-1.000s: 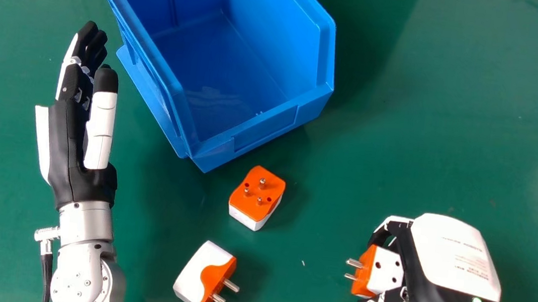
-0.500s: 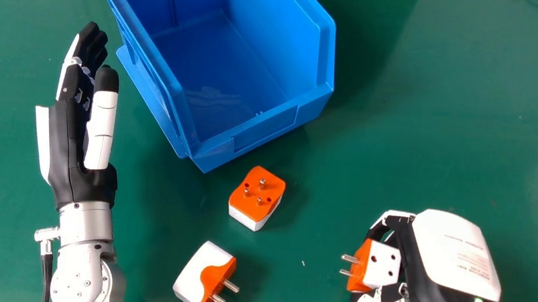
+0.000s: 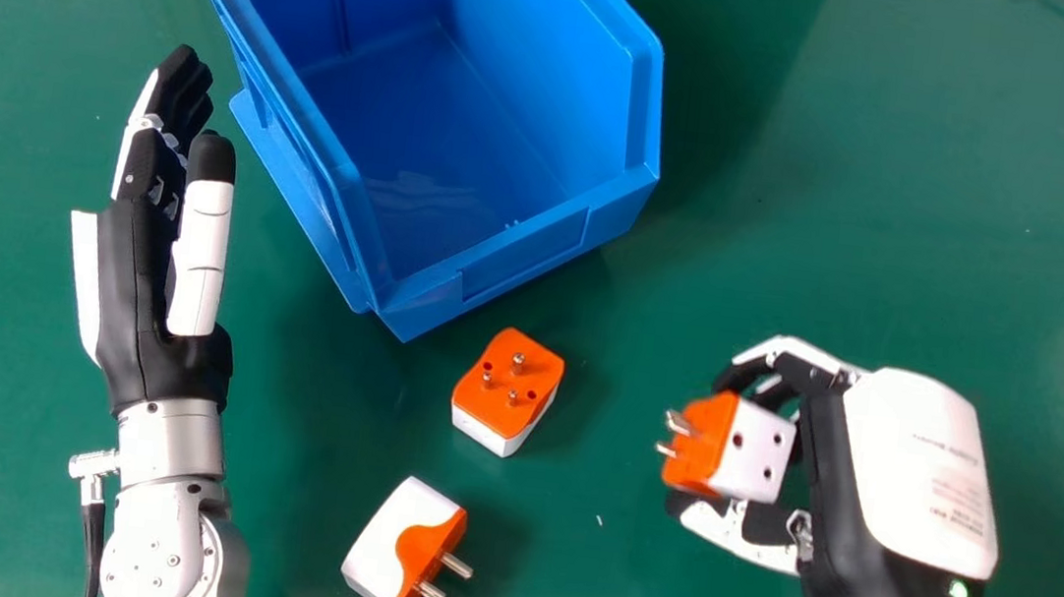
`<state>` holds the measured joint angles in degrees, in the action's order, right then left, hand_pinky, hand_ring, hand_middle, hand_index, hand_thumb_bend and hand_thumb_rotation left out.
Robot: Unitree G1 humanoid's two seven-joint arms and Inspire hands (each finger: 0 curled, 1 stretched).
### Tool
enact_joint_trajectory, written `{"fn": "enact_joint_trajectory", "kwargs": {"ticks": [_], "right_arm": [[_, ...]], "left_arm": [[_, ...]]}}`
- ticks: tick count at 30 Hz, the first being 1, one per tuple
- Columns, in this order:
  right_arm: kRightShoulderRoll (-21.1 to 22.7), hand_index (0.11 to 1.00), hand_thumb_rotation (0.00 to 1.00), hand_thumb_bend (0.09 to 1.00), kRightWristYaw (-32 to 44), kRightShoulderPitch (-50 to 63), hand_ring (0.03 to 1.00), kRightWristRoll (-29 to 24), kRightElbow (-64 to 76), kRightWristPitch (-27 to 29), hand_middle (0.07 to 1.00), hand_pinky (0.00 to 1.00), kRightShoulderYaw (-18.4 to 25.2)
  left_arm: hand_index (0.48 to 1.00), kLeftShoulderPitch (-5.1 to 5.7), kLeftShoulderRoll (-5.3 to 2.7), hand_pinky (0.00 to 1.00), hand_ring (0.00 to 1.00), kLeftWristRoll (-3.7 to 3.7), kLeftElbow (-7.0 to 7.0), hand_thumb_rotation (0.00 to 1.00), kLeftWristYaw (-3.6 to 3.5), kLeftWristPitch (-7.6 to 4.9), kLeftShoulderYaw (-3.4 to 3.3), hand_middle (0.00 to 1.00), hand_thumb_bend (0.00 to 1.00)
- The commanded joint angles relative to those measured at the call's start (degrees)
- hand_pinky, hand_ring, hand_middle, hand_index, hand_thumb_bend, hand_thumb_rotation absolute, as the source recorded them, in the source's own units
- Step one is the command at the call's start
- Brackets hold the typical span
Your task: Pick all objects and put in blue box
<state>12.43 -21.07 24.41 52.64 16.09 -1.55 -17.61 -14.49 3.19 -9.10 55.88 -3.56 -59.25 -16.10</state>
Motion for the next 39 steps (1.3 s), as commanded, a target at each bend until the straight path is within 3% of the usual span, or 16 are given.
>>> {"fn": "enact_joint_trajectory", "kwargs": {"ticks": [1,5,10,17,25,31,39], "right_arm": [[-0.39,0.536,0.0,0.509,-2.98,-0.6,0.359,-0.33,0.33,1.87,0.46,0.27,0.45],[-0.67,0.519,0.0,0.511,-5.93,-1.2,0.374,-0.46,-0.46,4.0,0.478,0.27,0.35],[-0.99,0.5,0.0,0.514,-6.25,-1.91,0.385,-0.83,-0.46,4.93,0.497,0.26,0.22],[-1.44,0.516,0.0,0.51,-7.12,-4.61,0.364,-0.7,-0.84,6.69,0.483,0.26,-0.13],[-2.46,0.533,0.0,0.507,-7.27,-9.06,0.348,-1.8,-0.52,9.63,0.473,0.27,-0.33],[-3.66,0.538,0.0,0.506,-6.71,-12.4,0.352,-1.01,-0.68,9.82,0.479,0.29,-0.77],[-4.79,0.537,0.0,0.508,-5.81,-16.12,0.36,-1.33,-1.64,9.53,0.491,0.31,-1.78]], "left_arm": [[0.877,-0.54,-0.08,0.93,0.93,0.31,-0.21,0.8,0.08,-0.96,0.1,0.91,0.79],[0.876,-0.58,-0.12,0.93,0.93,0.31,-0.03,0.8,0.09,-0.95,0.12,0.91,0.79],[0.872,-0.73,-0.19,0.93,0.93,0.96,0.16,0.8,0.92,-1.28,0.17,0.91,0.78],[0.87,-1.08,0.02,0.92,0.93,0.36,0.25,0.81,0.49,-0.99,0.15,0.91,0.79],[0.87,-1.6,0.13,0.92,0.93,0.75,0.27,0.81,0.78,-0.59,0.28,0.91,0.79],[0.87,-1.67,0.19,0.91,0.92,1.66,0.1,0.81,1.92,-0.57,0.37,0.91,0.79],[0.869,-1.95,-0.11,0.91,0.92,1.4,-0.03,0.8,1.88,-0.41,0.3,0.91,0.79]]}}
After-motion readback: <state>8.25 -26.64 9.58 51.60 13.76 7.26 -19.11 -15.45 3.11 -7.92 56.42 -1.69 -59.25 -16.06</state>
